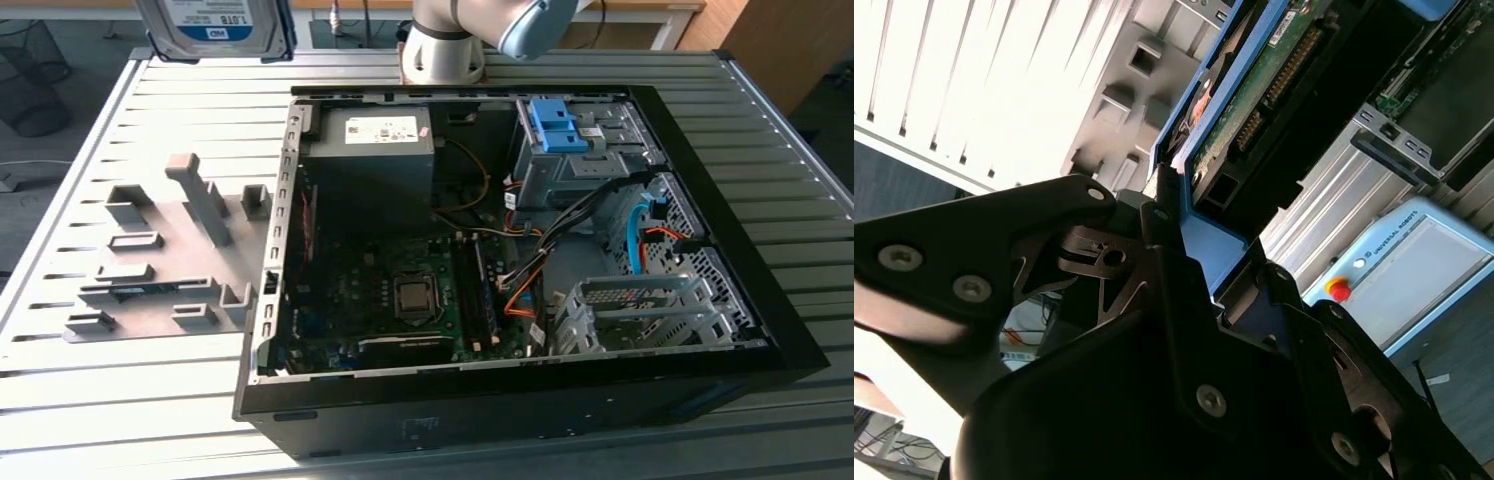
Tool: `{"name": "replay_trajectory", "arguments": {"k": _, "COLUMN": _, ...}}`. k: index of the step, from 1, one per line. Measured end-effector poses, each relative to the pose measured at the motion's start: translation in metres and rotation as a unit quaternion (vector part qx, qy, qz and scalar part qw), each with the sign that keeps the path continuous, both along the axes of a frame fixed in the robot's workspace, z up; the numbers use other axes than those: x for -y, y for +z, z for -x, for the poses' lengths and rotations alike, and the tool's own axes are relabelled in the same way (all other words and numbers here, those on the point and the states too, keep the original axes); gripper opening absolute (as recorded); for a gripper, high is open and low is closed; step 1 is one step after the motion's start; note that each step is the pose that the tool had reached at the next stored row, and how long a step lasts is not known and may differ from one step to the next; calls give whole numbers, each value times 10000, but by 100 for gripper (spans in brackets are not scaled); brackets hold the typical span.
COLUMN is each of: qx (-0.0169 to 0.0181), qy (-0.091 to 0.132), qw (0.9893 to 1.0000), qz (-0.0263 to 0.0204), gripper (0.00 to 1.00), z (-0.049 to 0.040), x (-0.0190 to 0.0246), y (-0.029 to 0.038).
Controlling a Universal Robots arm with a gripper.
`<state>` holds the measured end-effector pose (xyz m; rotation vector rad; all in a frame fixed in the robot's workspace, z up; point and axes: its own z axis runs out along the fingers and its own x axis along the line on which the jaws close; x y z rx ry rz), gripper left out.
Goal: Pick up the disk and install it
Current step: 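Pick up the disk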
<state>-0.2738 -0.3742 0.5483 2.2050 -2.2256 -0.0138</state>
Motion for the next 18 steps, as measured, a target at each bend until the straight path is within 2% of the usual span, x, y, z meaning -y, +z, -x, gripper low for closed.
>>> {"name": "replay_trajectory", "arguments": {"k": 3, "qx": 0, "qy": 0, "qw": 10000, "qz": 0, "gripper": 37, "z": 0, "x": 25, "y": 0}}
{"name": "replay_trajectory", "arguments": {"k": 7, "qx": 0, "qy": 0, "qw": 10000, "qz": 0, "gripper": 37, "z": -25, "x": 31, "y": 0}}
{"name": "replay_trajectory", "arguments": {"k": 18, "qx": 0, "qy": 0, "qw": 10000, "qz": 0, "gripper": 37, "z": -198, "x": 33, "y": -1}}
